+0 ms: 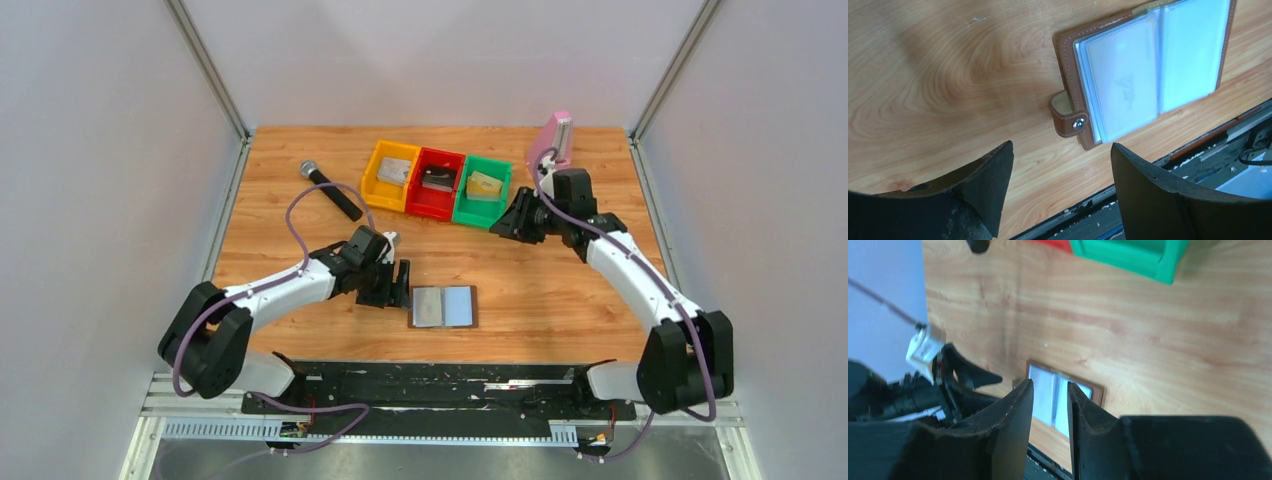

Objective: Take the credit cards out of the card holder
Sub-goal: Remove the credit card from the card holder.

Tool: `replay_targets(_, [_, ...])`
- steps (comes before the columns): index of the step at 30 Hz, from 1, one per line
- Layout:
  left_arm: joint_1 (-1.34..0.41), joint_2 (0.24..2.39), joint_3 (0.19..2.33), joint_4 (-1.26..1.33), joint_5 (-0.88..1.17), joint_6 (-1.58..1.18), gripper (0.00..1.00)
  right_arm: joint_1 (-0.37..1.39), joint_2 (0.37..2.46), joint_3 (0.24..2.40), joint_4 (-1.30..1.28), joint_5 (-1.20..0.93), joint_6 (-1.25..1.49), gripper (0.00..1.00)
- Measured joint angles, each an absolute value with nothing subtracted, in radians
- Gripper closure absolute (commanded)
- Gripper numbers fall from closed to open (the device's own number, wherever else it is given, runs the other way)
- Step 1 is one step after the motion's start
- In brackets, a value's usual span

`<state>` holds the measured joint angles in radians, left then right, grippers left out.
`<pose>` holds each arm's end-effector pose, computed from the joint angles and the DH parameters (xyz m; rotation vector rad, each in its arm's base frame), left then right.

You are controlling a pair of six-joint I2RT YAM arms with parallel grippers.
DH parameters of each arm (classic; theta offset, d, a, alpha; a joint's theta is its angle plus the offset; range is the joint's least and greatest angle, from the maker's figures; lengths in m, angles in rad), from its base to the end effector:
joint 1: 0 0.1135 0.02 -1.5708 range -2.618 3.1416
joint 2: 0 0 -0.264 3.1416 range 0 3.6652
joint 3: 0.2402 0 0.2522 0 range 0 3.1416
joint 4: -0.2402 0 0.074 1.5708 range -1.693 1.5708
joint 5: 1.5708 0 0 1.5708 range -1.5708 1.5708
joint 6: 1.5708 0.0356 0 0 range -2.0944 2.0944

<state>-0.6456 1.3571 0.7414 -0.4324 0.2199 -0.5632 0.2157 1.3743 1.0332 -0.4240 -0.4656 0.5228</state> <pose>0.1973 -0.1584 0.1848 0.1949 2.7513 -0.6695 0.2854 0.0789 0.2737 0.1275 2.4100 0.9002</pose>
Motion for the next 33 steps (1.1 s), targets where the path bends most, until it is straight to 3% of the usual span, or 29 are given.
replay_targets(5, [-0.646, 1.435, 0.741, -0.383, 0.228, -0.564, 0.26, 0.314, 1.243, 0.913, -0.41, -0.432, 0.538, 0.61])
replay_targets(10, [-0.646, 1.469, 0.741, -0.342, 0.241, -0.564, 0.34, 0.406, 1.169, 0.822, -0.378, -0.4, 0.583, 0.65])
replay_targets(17, [-0.646, 1.503, 0.741, -0.293, 0.275, -0.572, 0.64, 0.55, 1.182, 0.732, -0.275, -0.37, 0.662, 0.64])
replay_targets(20, [-0.645, 1.514, 0.74, -0.287, 0.288, -0.573, 0.85, 0.619, 1.243, 0.725, -0.228, -0.348, 0.688, 0.62])
replay_targets(24, [-0.646, 1.519, 0.738, -0.282, 0.308, -0.572, 1.0, 0.689, 1.322, 0.724, -0.196, -0.306, 0.705, 0.53])
replay_targets(33, [-0.646, 1.465, 0.715, -0.238, 0.39, -0.583, 1.0, 0.838, 1.447, 0.755, -0.197, -0.137, 0.709, 0.4])
